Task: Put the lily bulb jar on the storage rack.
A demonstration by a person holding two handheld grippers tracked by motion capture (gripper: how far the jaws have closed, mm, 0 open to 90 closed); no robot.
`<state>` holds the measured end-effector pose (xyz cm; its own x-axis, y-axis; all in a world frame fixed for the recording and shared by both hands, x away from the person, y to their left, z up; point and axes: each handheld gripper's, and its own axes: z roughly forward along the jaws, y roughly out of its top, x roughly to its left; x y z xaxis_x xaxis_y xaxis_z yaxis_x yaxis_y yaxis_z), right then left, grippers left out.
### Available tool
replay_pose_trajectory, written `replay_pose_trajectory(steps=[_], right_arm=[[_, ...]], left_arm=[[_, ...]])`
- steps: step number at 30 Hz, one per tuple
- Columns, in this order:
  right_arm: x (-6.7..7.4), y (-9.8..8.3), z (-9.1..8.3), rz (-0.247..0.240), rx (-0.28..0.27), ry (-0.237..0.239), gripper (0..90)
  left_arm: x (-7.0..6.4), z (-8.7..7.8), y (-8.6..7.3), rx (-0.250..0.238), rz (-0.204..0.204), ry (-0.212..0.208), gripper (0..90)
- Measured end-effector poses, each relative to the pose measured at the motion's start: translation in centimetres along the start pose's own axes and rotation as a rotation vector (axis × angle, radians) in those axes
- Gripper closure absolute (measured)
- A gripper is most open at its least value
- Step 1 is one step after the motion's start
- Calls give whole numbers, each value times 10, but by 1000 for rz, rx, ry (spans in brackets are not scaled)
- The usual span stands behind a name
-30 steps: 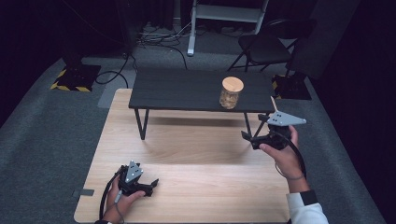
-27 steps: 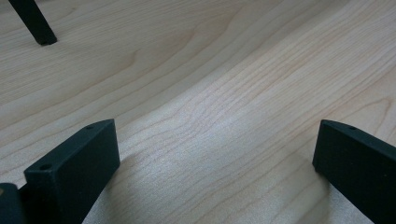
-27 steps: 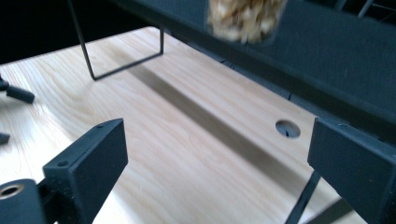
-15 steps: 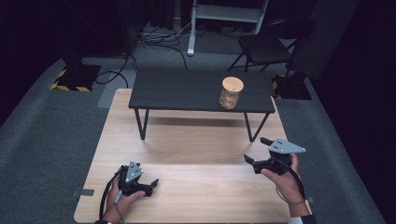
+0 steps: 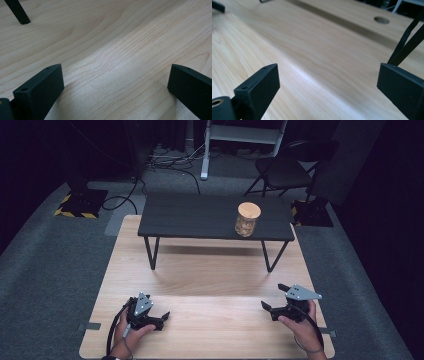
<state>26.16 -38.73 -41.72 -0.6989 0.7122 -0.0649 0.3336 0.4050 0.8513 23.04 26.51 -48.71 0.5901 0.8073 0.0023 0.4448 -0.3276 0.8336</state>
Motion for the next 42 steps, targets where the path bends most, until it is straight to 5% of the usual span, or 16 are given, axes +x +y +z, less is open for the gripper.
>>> replay_pose_trajectory(steps=[22, 32, 42], right_arm=[[9, -45, 18, 45, 111, 19, 40], [8, -63, 18, 53, 49, 19, 31], [8, -63, 18, 52, 48, 20, 31]], left_arm=[[0, 0, 0, -1, -3, 0, 5], [-1, 0, 0, -1, -2, 1, 5], [-1, 0, 0, -1, -2, 2, 5]])
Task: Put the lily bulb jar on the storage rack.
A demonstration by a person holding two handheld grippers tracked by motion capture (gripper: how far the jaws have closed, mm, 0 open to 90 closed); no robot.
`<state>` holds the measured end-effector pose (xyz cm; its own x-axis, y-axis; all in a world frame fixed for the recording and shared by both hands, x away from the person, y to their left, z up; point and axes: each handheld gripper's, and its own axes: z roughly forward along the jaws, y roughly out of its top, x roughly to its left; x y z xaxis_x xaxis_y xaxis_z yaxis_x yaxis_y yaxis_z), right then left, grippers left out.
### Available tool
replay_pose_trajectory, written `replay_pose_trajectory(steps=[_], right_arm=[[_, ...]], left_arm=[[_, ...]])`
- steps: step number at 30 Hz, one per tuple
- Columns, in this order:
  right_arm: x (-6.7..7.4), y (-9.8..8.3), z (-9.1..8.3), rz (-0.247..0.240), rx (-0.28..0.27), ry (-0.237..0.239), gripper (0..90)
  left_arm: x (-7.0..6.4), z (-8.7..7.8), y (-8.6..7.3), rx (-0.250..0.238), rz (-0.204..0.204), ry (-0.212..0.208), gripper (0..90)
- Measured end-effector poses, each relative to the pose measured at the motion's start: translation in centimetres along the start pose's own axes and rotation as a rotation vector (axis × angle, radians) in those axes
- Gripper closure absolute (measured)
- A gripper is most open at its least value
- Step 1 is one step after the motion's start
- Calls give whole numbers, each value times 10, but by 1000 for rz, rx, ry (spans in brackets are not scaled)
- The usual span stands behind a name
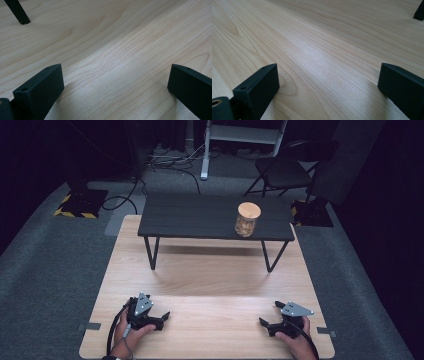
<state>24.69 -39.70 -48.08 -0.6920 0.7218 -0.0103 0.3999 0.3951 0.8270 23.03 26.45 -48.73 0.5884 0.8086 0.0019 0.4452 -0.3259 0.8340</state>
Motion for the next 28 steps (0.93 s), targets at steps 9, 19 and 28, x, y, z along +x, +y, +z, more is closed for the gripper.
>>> replay_pose_trajectory(steps=[9, 19, 28], right_arm=[[0, 0, 0, 2, 0, -3, 31], [1, 0, 0, 4, 0, -6, 31], [3, 0, 0, 12, 0, -16, 31]], left_arm=[[0, 0, 0, 1, 3, 0, 5], [0, 0, 0, 0, -2, 0, 5], [0, 0, 0, 0, -2, 0, 5]])
